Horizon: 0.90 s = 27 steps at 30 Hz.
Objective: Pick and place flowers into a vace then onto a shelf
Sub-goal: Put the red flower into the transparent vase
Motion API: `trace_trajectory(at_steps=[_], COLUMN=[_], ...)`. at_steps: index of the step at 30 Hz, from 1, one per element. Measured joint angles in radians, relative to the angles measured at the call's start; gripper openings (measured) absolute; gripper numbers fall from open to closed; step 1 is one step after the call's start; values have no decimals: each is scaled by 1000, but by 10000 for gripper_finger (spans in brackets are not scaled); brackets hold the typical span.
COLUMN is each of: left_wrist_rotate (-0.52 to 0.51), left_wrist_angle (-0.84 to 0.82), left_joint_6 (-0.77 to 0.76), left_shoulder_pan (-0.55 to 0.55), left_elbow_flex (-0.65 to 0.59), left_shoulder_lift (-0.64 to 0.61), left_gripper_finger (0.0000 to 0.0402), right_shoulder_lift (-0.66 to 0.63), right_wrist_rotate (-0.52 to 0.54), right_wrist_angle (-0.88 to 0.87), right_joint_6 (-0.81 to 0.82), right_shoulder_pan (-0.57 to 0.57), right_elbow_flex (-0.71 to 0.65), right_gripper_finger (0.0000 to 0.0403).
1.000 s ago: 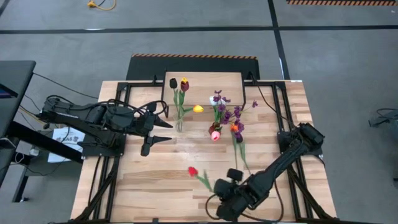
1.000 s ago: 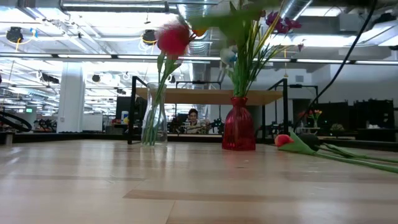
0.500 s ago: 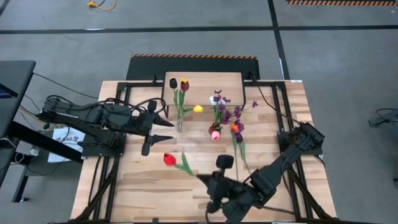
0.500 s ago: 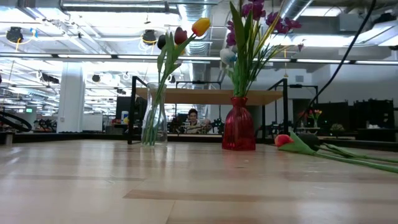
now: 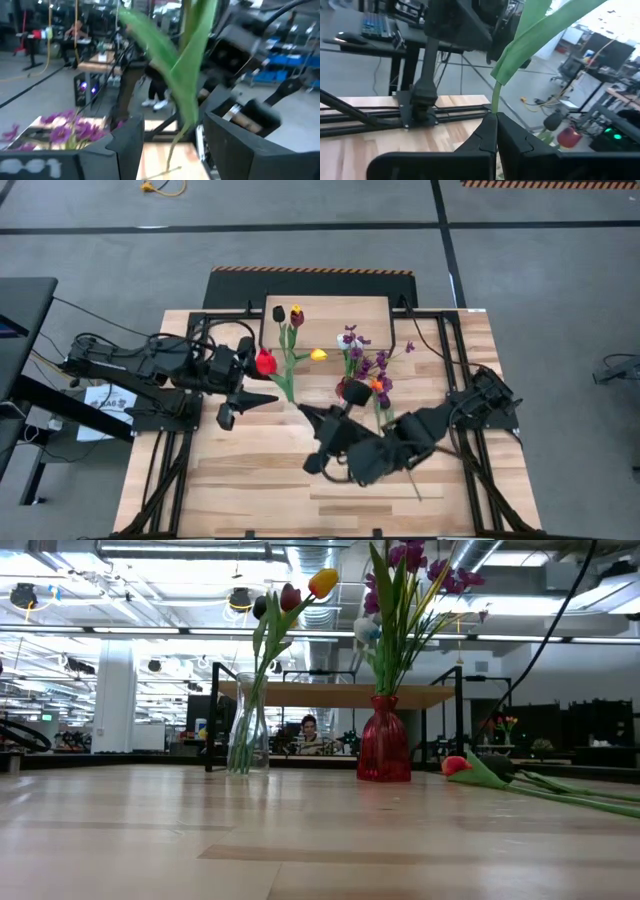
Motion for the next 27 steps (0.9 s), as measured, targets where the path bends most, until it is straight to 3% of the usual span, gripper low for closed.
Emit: trace_trajectory(at_steps=[6, 19, 23, 27], left_wrist_rotate=[22, 23, 22, 22], left_wrist_angle=[53, 62, 63, 64], left_joint_6=[-1, -1, 12, 77], left_shoulder_pan=[0, 0, 0, 0], left_elbow_flex=[0, 0, 0, 0], left_shoulder_lift=[0, 0, 0, 0], left_gripper_finger=[193, 185, 130, 28], right_shoulder_lift=[0, 0, 0, 0], right_wrist_rotate=[-94, -150, -150, -150], right_wrist_angle=[1, -1, -1, 0], right_joint_6=[0, -1, -4, -22], right_shoulder_pan=[-51, -80, -80, -77], right_elbow_flex=[23, 23, 23, 23], right_gripper_finger=[0, 0, 0, 0])
